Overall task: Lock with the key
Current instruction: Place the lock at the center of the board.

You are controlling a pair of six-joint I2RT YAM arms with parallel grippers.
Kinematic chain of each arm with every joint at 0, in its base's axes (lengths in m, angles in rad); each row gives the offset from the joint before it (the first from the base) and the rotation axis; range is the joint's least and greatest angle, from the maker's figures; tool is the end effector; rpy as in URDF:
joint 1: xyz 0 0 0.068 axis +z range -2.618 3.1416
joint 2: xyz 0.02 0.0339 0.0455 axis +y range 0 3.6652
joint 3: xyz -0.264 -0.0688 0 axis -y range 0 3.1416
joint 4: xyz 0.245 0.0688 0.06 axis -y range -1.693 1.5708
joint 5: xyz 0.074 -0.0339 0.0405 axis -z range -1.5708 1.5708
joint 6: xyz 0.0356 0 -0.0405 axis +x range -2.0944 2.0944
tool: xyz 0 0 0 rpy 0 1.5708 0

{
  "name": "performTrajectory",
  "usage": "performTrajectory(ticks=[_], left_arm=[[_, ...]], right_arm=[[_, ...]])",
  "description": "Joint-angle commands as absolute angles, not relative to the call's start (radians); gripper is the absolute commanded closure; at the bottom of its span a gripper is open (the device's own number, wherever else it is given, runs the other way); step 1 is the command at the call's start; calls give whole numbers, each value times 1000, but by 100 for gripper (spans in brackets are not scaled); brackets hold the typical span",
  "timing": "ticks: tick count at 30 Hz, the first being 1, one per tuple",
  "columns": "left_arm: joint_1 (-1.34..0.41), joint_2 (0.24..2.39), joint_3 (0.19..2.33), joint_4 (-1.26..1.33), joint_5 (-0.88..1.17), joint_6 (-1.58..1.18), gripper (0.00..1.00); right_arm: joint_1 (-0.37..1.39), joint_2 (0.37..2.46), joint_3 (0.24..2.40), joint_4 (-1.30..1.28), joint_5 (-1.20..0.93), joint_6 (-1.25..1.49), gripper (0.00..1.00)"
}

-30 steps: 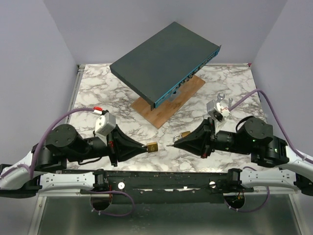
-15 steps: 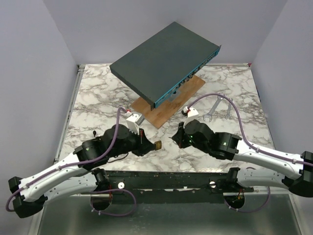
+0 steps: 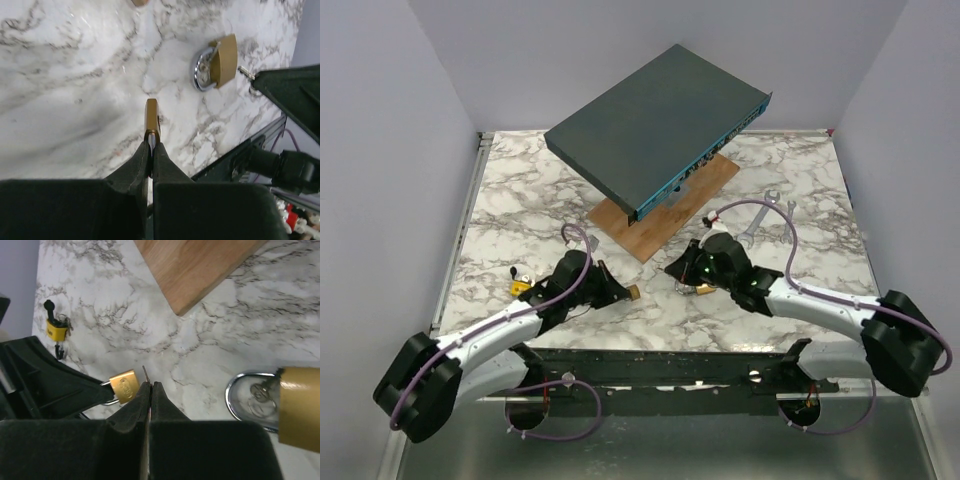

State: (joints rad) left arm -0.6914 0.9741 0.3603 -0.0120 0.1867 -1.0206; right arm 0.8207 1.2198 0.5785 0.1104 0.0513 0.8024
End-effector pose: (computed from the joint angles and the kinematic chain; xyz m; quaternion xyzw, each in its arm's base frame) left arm 0.1459 -0.1293 0.1760 -0.1034 0.8815 -0.3966 0.2343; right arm 0.1758 0.1860 0.2074 0.0048 0.8676 0.3449 0.3580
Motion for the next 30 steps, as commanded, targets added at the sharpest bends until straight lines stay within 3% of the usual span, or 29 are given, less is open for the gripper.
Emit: performTrajectory(ticks=[1, 6, 13, 19, 30], left_arm=[[-584, 1092, 341, 287, 238, -1077, 100], [-480, 1196, 303, 420, 267, -1111, 100], [-461, 1332, 338, 442, 290, -1110, 100], [-446, 1375, 350, 425, 299, -1135, 65], [-445, 1205, 423, 19, 109, -1095, 47]], right_arm=[[797, 1331, 590, 377, -89, 854, 99], [788, 1454, 642, 422, -115, 867, 99], [787, 1580, 707, 469, -137, 876, 99], [788, 1641, 745, 481, -154, 871, 99], [792, 1678, 759, 448, -179, 850, 99]])
